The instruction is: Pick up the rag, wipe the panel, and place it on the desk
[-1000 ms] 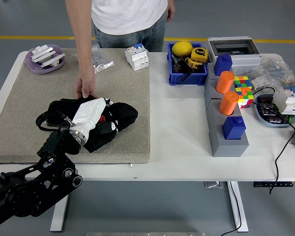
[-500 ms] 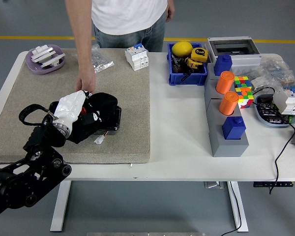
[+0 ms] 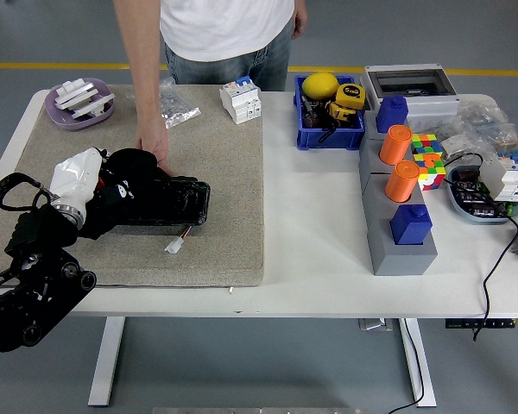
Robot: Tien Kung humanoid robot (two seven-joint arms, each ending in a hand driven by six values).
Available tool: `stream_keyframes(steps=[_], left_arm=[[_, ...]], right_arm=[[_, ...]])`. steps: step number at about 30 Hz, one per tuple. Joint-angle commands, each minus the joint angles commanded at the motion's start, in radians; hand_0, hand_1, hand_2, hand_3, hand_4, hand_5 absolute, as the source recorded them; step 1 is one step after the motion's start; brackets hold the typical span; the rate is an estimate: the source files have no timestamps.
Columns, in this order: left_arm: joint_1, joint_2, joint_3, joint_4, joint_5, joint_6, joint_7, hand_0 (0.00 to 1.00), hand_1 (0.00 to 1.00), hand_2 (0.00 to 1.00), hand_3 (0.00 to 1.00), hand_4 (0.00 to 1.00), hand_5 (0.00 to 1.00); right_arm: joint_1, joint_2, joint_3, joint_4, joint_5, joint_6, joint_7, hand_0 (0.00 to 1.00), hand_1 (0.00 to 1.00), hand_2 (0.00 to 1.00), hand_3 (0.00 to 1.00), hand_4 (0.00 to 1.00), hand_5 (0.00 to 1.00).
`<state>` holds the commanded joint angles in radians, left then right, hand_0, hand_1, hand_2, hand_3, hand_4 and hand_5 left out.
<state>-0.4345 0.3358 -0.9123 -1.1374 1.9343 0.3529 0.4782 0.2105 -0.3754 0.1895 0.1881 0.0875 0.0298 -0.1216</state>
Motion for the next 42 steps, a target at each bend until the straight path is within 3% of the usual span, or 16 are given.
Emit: stream_keyframes(steps=[17,28,42], left_arm=[[0.011,0.037,-0.091,0.029,0.03,0.016,0.016,0.251,0.185,0.504,0.474,0.204,0.002],[0.01,0.027,-0.083,0.041,0.022,0.022,0.012,0.249,0.186,0.503,0.474,0.208,0.002],[-0.005,-0.005,0.004,-0.002,0.009,0.017,0.017,0.25,0.187,0.503,0.474,0.21,0.002]], right_arm=[[0.0,-0.001,-0.005,0.0,0.01,0.001,0.001,0.708,0.522,0.638,0.627,0.998,0.554],[0.003,-0.002,-0.006,0.001,0.01,0.001,0.001,0.707,0.522,0.638,0.628,0.998,0.556],[0.004,-0.003,0.0,0.0,0.004,0.001,0.0,0.708,0.522,0.638,0.627,0.998,0.557]])
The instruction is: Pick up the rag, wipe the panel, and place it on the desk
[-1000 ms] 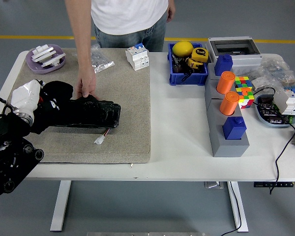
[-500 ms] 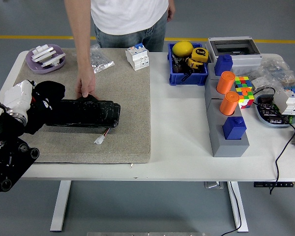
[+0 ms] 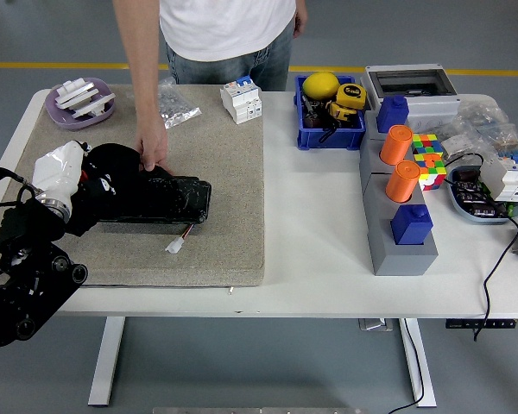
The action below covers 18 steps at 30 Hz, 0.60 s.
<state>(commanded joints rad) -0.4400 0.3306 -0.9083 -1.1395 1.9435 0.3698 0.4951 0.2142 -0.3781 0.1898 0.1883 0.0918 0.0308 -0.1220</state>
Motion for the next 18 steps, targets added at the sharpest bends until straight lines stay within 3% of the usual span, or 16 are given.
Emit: stream_keyframes(steps=[10,18], left_arm=[[-0.01,-0.026,0.131,-0.104,0.007,-0.012,0.019,0.252,0.188,0.503,0.474,0.212,0.002],[-0.031,-0.044,0.219,-0.144,0.006,-0.021,0.032,0.253,0.189,0.503,0.475,0.216,0.002]], right_arm=[[-0.002,-0.003,0.012,0.0,-0.013,0.0,-0.005,0.708,0.522,0.638,0.629,0.998,0.559],[-0.001,-0.003,0.014,0.0,-0.019,-0.001,-0.006,0.708,0.522,0.638,0.629,0.998,0.56]])
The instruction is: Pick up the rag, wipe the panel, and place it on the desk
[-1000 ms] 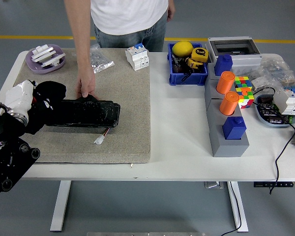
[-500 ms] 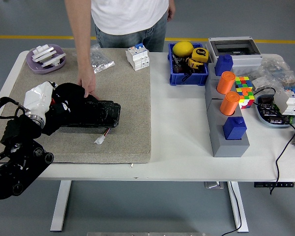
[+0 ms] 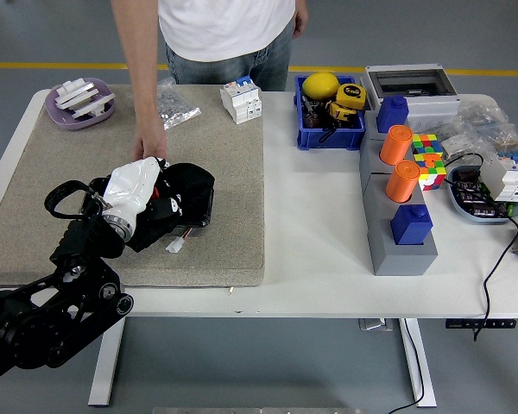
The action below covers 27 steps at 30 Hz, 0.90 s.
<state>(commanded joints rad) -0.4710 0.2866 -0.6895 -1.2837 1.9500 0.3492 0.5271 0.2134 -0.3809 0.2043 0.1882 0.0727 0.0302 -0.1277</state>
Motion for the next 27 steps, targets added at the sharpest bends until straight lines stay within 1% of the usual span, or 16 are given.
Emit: stream_keyframes(steps=[9,13,16,23,27], left_arm=[[-0.005,-0.011,0.037,-0.025,0.005,-0.001,0.007,0.253,0.191,0.504,0.476,0.219,0.002],[-0.006,-0.012,0.034,-0.019,0.005,0.0,0.007,0.253,0.191,0.504,0.476,0.219,0.002],[-0.003,-0.011,0.02,-0.002,0.004,0.0,0.006,0.254,0.195,0.506,0.479,0.225,0.002],[0.004,-0.011,-0.049,0.06,0.003,0.005,-0.001,0.254,0.194,0.505,0.479,0.224,0.002],[0.005,-0.002,-0.086,0.085,0.006,0.007,-0.005,0.254,0.193,0.502,0.474,0.218,0.002]], right_arm=[[-0.002,-0.001,0.022,-0.001,-0.023,-0.001,-0.008,0.706,0.522,0.638,0.628,0.998,0.559],[-0.001,0.001,0.018,-0.001,-0.02,-0.001,-0.006,0.706,0.522,0.638,0.628,0.998,0.559],[-0.001,0.001,0.015,0.0,-0.018,-0.001,-0.005,0.707,0.522,0.638,0.628,0.998,0.559],[-0.001,-0.001,0.02,0.0,-0.023,-0.001,-0.008,0.706,0.522,0.637,0.628,0.998,0.558],[0.0,-0.001,0.012,0.001,-0.015,-0.001,-0.005,0.708,0.522,0.637,0.629,0.998,0.556]])
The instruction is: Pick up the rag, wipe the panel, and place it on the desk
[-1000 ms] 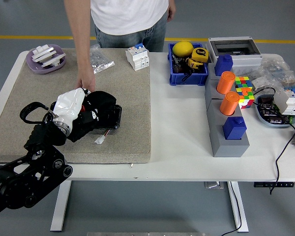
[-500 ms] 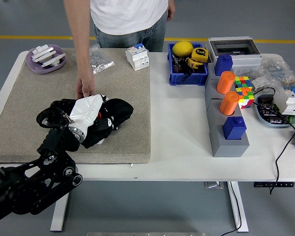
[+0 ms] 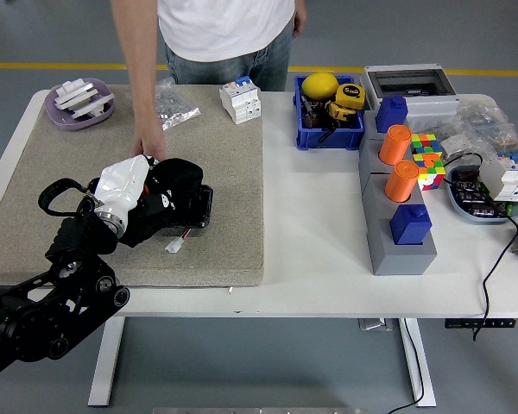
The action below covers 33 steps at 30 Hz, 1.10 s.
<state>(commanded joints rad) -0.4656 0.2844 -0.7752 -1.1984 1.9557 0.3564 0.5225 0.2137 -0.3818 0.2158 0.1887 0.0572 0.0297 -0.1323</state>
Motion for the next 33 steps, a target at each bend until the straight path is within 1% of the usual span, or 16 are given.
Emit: stream_keyframes(steps=[8,20,22,26,33], left_arm=[[0.004,0.027,-0.058,0.033,0.006,0.005,-0.006,0.254,0.191,0.499,0.471,0.214,0.002],[0.018,0.066,-0.143,0.092,0.011,0.007,-0.011,0.254,0.192,0.501,0.473,0.215,0.002],[0.019,0.07,-0.155,0.101,0.014,0.006,-0.01,0.254,0.192,0.501,0.473,0.215,0.002],[0.028,0.07,-0.201,0.121,0.016,0.007,-0.011,0.253,0.193,0.502,0.474,0.216,0.002],[0.037,0.077,-0.225,0.141,0.02,0.008,-0.012,0.25,0.191,0.499,0.47,0.211,0.002]], right_arm=[[0.0,-0.002,0.006,0.0,-0.003,0.0,-0.003,0.706,0.522,0.637,0.628,0.998,0.557],[0.002,0.001,-0.011,0.0,0.018,0.0,0.004,0.707,0.522,0.637,0.627,0.998,0.556],[0.002,0.002,-0.013,-0.001,0.02,0.0,0.004,0.707,0.522,0.637,0.627,0.998,0.556],[0.002,0.001,-0.013,0.0,0.021,0.0,0.004,0.708,0.522,0.637,0.627,0.998,0.556],[0.003,0.0,-0.016,0.0,0.026,0.0,0.005,0.707,0.522,0.638,0.627,0.998,0.556]])
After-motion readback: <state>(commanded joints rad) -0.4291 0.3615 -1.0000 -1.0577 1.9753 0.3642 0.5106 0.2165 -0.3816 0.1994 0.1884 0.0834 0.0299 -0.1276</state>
